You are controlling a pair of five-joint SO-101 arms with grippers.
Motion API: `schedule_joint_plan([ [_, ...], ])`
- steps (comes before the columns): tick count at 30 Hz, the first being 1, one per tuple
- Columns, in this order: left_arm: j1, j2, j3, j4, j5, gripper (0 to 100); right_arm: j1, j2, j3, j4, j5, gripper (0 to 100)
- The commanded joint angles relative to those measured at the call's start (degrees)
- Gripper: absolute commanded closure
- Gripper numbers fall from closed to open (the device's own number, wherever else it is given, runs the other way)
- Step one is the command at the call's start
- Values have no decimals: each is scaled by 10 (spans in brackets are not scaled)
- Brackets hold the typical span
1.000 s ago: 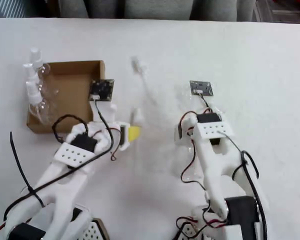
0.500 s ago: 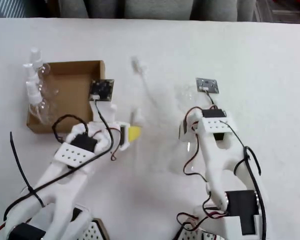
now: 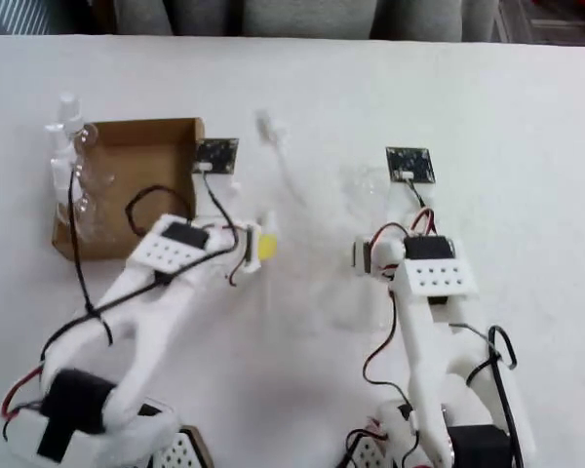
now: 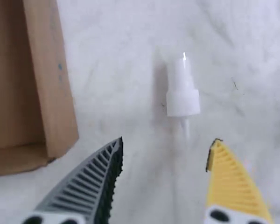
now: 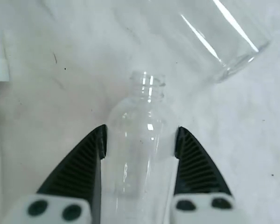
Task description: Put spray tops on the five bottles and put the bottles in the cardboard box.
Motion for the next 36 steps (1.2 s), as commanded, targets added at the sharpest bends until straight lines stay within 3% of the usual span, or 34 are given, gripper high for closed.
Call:
schedule_joint_plan([
  [1, 7, 46, -97, 14, 1, 714, 1, -23, -1, -11, 7, 978],
  [6, 7, 105, -171, 16, 18, 714, 2, -25, -1, -8, 7, 978],
  [21, 7, 372, -443, 164, 18, 716, 2, -25, -1, -10, 7, 978],
  [24, 8, 396, -473, 188, 18, 806, 4, -25, -2, -10, 7, 978],
  [27, 8, 404, -482, 186, 17, 996, 6, -25, -2, -10, 7, 978],
  [29, 14, 403, -478, 189, 17, 945, 7, -25, -3, -11, 7, 978],
  [36, 26, 376, -487, 237, 20, 980, 5, -30, -4, -15, 5, 980],
])
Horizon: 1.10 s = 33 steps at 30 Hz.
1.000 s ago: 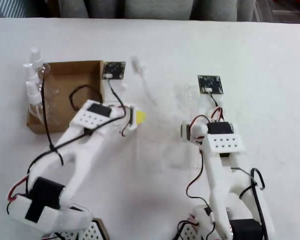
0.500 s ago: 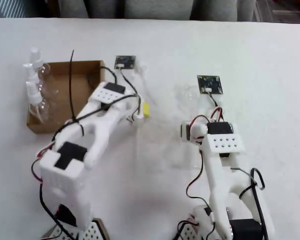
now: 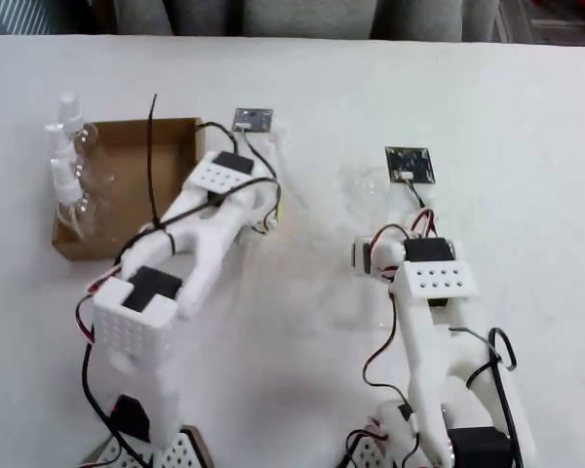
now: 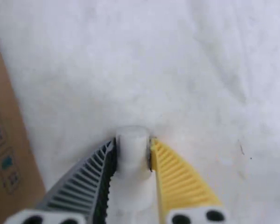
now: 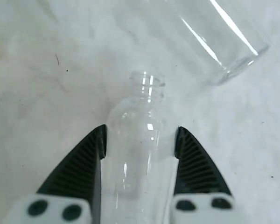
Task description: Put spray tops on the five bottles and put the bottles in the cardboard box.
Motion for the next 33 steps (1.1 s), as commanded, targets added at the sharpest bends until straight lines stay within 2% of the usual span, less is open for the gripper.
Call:
schedule_joint_plan([
  [1, 16, -51, -26, 50, 8, 980, 0, -28, -8, -23, 3, 980],
  [5, 13, -152, 40, 43, 9, 980, -38, -59, -7, -66, 4, 980],
  [11, -3, -365, 190, -42, 7, 979, -105, -170, 33, -83, 5, 978],
  [16, -41, -515, 259, -120, 5, 977, -162, -239, 121, -211, 5, 978],
  [19, -66, -582, 261, -142, 5, 976, -190, -273, 167, -285, 4, 978],
  [25, -73, -677, 244, -188, 5, 976, -256, -331, 224, -359, 2, 980],
  [33, -22, -727, 152, -236, 5, 977, -268, -353, 316, -675, 2, 981],
])
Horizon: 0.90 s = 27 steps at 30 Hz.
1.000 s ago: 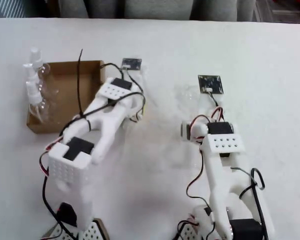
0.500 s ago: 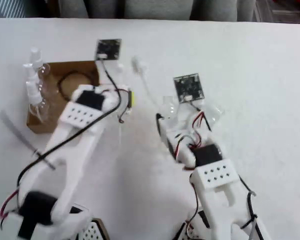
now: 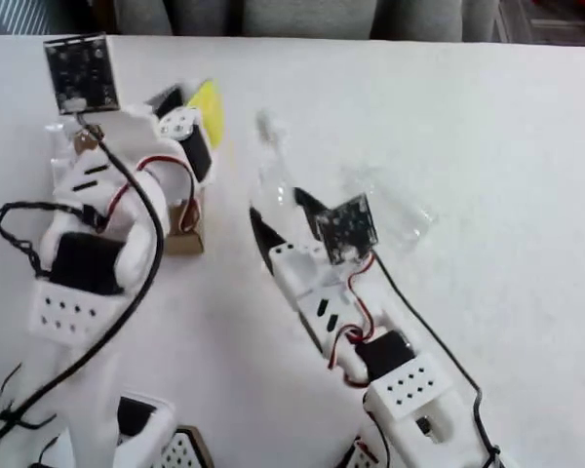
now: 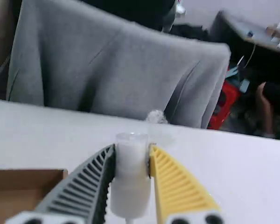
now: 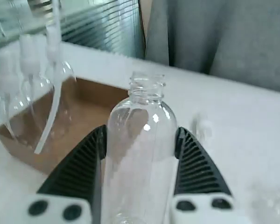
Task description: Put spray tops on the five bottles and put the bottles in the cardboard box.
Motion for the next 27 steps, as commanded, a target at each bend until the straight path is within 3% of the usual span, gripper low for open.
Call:
schedule_joint_plan([
  [1, 39, -37, -86, -41, 5, 977, -6, -14, 23, -128, 2, 981],
  [10, 86, -49, -185, -76, 5, 977, -24, -14, 107, -220, 1, 981],
  [16, 127, -130, -74, -93, 4, 977, -32, -16, 127, -225, 1, 981],
  [19, 130, -165, 25, -178, 4, 978, -32, -18, 133, -225, 1, 981],
  [23, 129, -178, 169, -374, 4, 978, -33, -18, 138, -225, 1, 981],
  [27, 123, -177, 200, -415, 4, 978, -33, -18, 139, -223, 1, 981],
])
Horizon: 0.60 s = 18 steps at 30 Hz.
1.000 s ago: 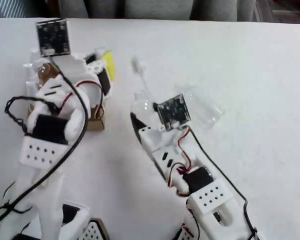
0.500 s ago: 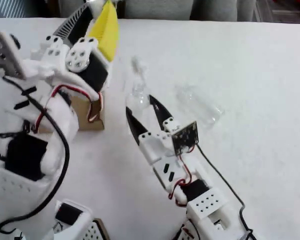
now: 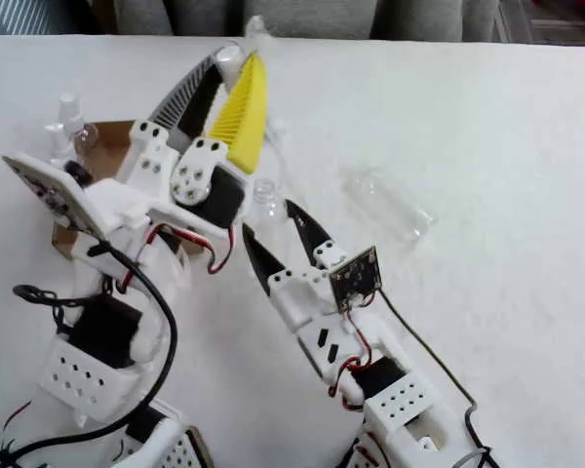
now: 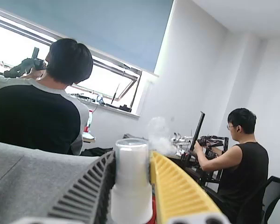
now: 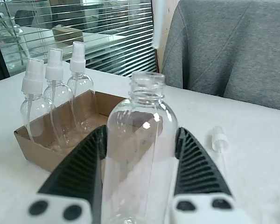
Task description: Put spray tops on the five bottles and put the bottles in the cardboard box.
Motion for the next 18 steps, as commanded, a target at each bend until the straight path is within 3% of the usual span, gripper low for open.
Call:
schedule_joint_plan([
  [1, -7, -12, 18, -68, 4, 978, -2, -17, -5, -13, 1, 981],
  [9, -45, -15, 53, -70, 4, 978, -2, -17, 0, -15, 1, 981],
  [14, -45, -16, 120, -150, 4, 978, -2, -17, 0, -15, 1, 981],
  [18, -44, -17, 148, -157, 5, 978, -2, -17, 2, -15, 1, 981],
])
